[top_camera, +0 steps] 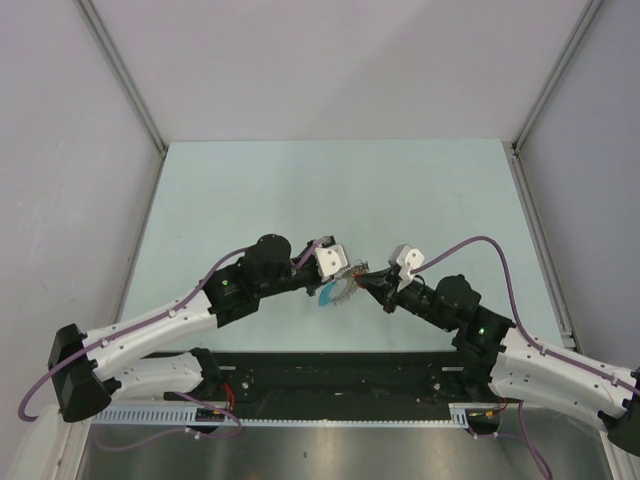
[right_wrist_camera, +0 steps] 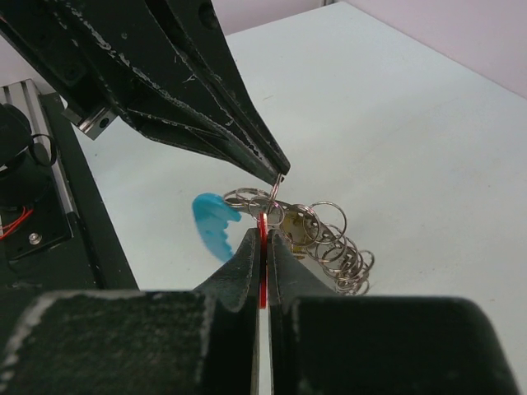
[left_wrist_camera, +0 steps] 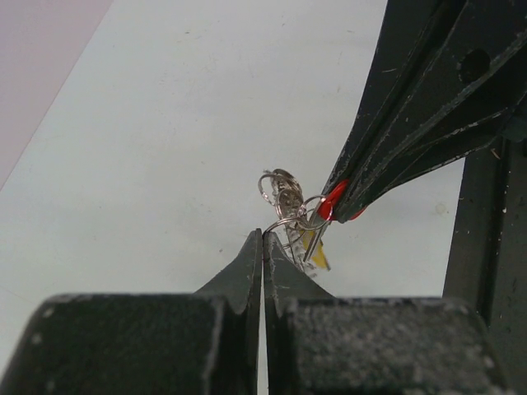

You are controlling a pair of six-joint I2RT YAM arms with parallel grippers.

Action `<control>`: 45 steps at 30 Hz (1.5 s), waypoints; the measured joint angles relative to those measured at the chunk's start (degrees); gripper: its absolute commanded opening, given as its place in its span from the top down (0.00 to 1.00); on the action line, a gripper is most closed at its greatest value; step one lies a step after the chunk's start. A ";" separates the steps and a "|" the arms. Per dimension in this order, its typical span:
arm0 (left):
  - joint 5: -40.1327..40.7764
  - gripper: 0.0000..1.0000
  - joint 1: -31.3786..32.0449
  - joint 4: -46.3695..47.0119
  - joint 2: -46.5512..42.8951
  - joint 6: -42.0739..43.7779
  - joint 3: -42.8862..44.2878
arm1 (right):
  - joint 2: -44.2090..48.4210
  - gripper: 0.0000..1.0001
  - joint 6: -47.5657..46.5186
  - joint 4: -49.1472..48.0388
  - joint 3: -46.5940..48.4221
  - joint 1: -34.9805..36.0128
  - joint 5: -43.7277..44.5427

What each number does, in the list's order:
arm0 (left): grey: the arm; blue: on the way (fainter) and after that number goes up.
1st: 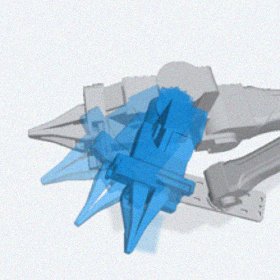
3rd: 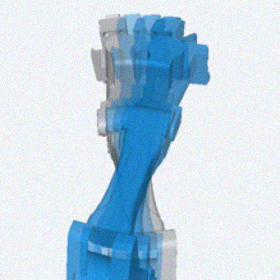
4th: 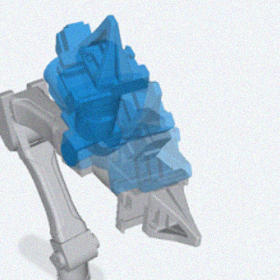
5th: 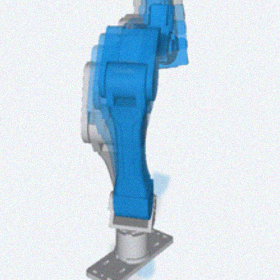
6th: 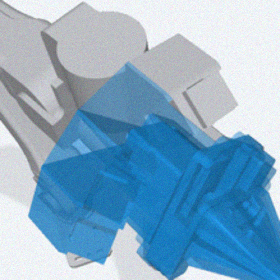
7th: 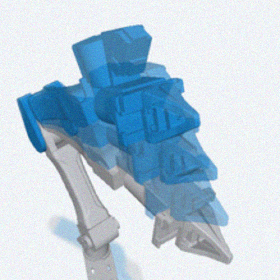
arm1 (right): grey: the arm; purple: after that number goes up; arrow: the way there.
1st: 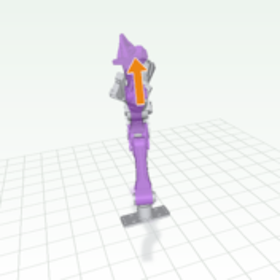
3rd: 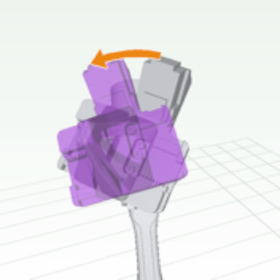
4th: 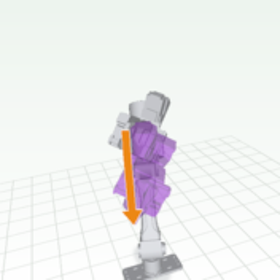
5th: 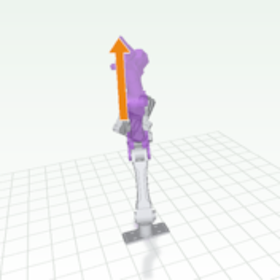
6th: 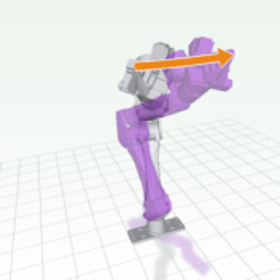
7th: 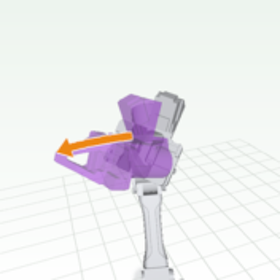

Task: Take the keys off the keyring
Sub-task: Remove the key from the keyring.

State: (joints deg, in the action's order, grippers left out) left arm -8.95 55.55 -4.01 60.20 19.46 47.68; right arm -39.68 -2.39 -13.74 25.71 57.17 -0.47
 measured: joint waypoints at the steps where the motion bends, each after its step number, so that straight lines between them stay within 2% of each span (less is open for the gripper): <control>1: 0.00 1.00 0.00 -0.02 0.00 -0.02 0.00 | 0.00 1.00 -0.04 0.02 0.00 0.17 0.09; 16: 4.17 0.99 -0.24 0.00 -1.42 -0.92 0.04 | -1.70 1.00 -2.60 2.47 -0.35 4.85 3.34; 18: 4.20 0.91 -0.37 -0.74 -1.40 -0.90 0.37 | -1.40 1.00 -3.76 2.58 -0.35 4.94 3.54; 19: 4.04 0.80 -0.59 -1.90 -1.40 -0.81 0.94 | -0.94 1.00 -4.46 2.78 -0.35 4.94 3.50; 21: 2.36 0.68 -1.53 -3.72 -1.40 -0.44 2.08 | 0.04 1.00 -6.25 3.04 -0.35 4.94 3.34; 24: -4.63 0.59 -6.36 -7.08 -1.40 0.00 5.09 | 2.08 1.00 -9.92 3.30 -0.35 4.63 2.05; 26: -9.88 0.56 -9.42 -8.00 -1.40 0.07 6.58 | 3.02 1.00 -12.28 3.26 -0.28 3.85 0.31; 31: -23.26 0.52 -14.12 -9.73 -1.31 0.61 7.98 | 0.61 1.00 -18.71 5.77 3.80 -3.74 -10.23; 37: -34.40 0.50 -15.87 -14.14 1.14 3.58 11.34 | -7.15 1.00 -28.61 17.68 16.46 -15.06 -33.16; 41: -40.00 0.47 -16.17 -16.81 1.88 5.22 12.98 | -9.90 1.00 -35.45 26.36 21.97 -20.79 -48.04; 45: -41.00 0.47 -15.93 -16.96 0.55 5.64 11.67 | -11.56 1.00 -40.39 31.87 23.96 -23.63 -56.43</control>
State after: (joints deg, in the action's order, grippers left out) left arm -49.95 39.62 -20.97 60.75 25.10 59.35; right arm -51.24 -42.78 18.13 49.67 33.54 -56.90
